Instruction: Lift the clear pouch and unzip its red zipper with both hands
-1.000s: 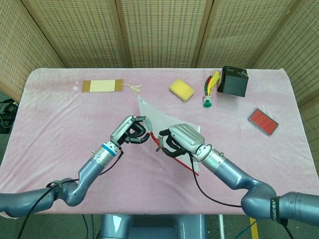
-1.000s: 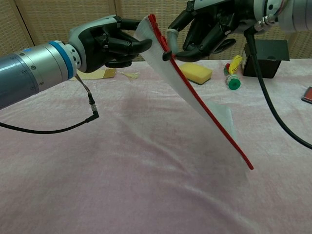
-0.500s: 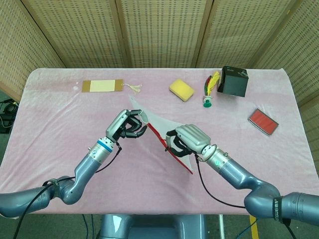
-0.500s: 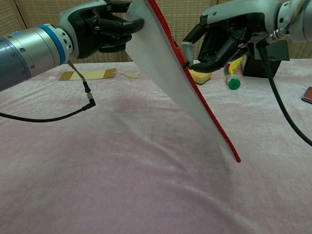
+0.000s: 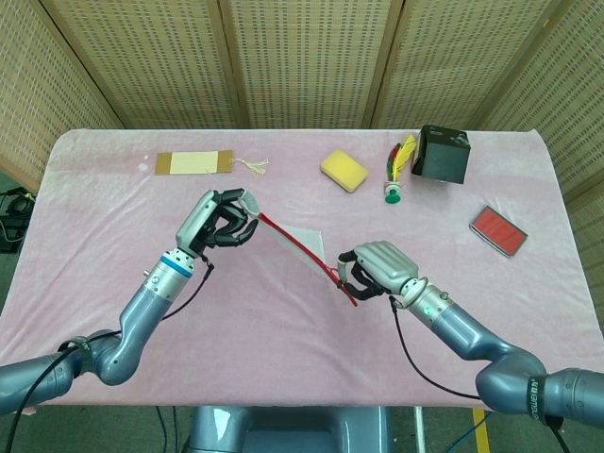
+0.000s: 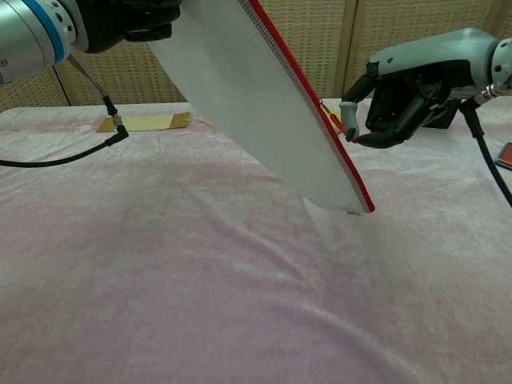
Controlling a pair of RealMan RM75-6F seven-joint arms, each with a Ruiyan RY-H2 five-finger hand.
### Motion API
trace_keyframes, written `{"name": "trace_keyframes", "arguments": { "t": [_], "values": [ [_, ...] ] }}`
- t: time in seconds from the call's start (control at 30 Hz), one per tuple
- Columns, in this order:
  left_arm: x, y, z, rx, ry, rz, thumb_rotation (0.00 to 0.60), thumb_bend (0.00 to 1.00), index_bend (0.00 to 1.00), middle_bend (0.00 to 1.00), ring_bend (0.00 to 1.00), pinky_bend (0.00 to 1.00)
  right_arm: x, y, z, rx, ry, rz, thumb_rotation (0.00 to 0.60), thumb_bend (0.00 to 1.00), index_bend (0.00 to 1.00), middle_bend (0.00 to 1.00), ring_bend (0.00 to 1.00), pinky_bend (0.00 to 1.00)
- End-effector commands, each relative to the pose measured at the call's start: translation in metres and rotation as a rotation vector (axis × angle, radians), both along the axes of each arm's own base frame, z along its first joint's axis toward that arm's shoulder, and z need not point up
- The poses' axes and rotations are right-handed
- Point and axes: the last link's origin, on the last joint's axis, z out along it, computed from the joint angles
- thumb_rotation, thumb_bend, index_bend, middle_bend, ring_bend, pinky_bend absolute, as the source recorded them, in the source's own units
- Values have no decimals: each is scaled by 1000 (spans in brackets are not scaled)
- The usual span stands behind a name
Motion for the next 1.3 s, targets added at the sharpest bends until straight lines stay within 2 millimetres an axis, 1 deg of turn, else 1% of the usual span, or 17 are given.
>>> {"name": "trace_keyframes", "arguments": {
  "t": [0.03,0.4,0.6,0.83,1.1,1.3],
  "values": [
    [-2,1,7,12,-7,8,600,707,891,997,864,1000,-10,-1,-1,-3,21,-12,600,687,836,964,881,1000],
    [-4,5,21,26,-31,26,600,710,890,996,864,1000,-36,-6,-2,-18,108,-37,600,686,836,964,881,1000],
    [-4,9,28,37,-42,36,600,710,891,996,864,1000,-46,-9,-2,-22,136,-59,600,686,836,965,881,1000],
    [-3,8,33,41,-37,29,600,709,891,996,864,1000,-49,-11,-3,-23,143,-71,600,686,836,965,881,1000],
    [-4,7,29,31,-41,33,600,707,891,996,864,1000,-50,-13,-5,-28,142,-73,600,686,837,965,881,1000],
    [-5,11,31,39,-50,46,600,708,891,997,864,1000,-54,-13,-5,-30,155,-81,600,686,837,965,881,1000]
  ]
}}
